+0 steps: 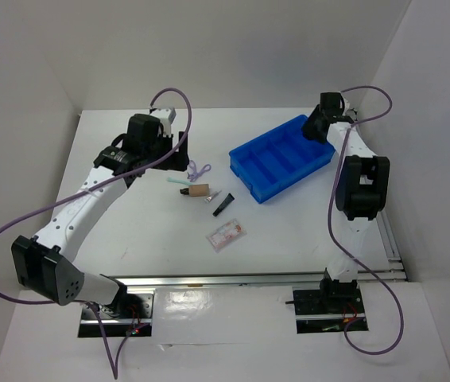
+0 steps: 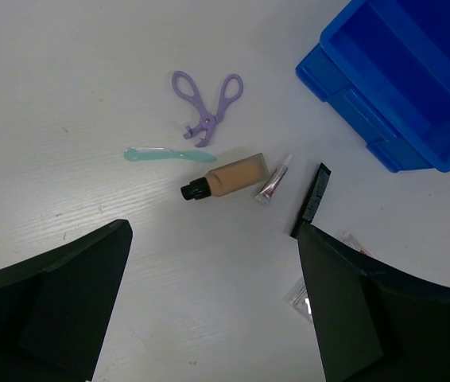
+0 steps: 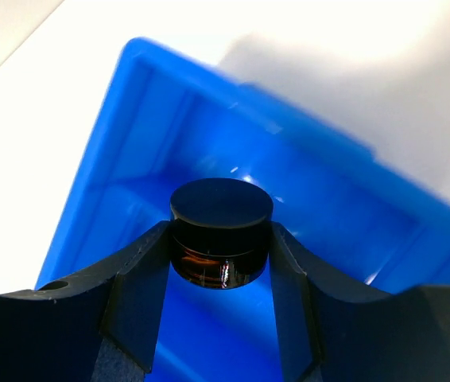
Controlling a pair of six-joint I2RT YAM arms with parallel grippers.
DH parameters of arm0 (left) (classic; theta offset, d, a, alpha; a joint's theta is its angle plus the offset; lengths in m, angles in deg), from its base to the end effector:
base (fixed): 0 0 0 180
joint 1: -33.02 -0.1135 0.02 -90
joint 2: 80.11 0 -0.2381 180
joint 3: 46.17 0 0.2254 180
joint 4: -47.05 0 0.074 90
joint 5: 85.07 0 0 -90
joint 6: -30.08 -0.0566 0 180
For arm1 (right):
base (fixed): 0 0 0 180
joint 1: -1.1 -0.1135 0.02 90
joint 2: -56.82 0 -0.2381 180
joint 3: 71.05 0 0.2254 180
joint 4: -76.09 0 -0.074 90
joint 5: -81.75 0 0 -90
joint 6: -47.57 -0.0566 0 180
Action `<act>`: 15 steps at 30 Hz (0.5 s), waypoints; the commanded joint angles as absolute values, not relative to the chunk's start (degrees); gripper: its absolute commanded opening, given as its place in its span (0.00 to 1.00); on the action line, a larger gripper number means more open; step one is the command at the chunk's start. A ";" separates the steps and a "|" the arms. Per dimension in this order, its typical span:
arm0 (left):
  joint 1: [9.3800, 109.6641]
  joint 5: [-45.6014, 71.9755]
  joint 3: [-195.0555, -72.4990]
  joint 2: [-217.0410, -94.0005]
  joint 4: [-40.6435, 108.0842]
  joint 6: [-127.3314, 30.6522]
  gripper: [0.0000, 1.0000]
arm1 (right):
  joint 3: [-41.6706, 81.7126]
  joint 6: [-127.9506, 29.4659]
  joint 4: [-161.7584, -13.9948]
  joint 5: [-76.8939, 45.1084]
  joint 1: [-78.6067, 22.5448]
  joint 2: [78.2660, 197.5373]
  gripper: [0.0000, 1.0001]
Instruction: Organize the makeup
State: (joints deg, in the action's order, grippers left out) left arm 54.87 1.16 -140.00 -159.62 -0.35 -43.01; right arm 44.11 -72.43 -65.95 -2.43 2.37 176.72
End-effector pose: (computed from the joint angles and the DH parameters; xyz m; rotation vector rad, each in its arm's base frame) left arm 0.2839 -0.1098 0.3322 0.0547 2.1636 -0.3220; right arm 0.4588 -0.0159 0.2129 0.6734 2.2152 0.1375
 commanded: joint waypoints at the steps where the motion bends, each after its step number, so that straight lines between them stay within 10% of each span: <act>1: 55.08 0.71 -141.84 -159.30 0.42 -42.08 1.00 | 48.44 -72.40 -67.20 -1.93 2.94 178.45 0.36; 8: 55.08 1.94 -145.10 -163.70 -3.28 -42.08 1.00 | 48.98 -72.40 -66.59 -1.31 3.47 179.60 0.83; 15: 55.08 1.94 -145.10 -163.08 -3.28 -41.55 1.00 | 44.24 -71.44 -70.09 -0.09 2.42 169.25 0.83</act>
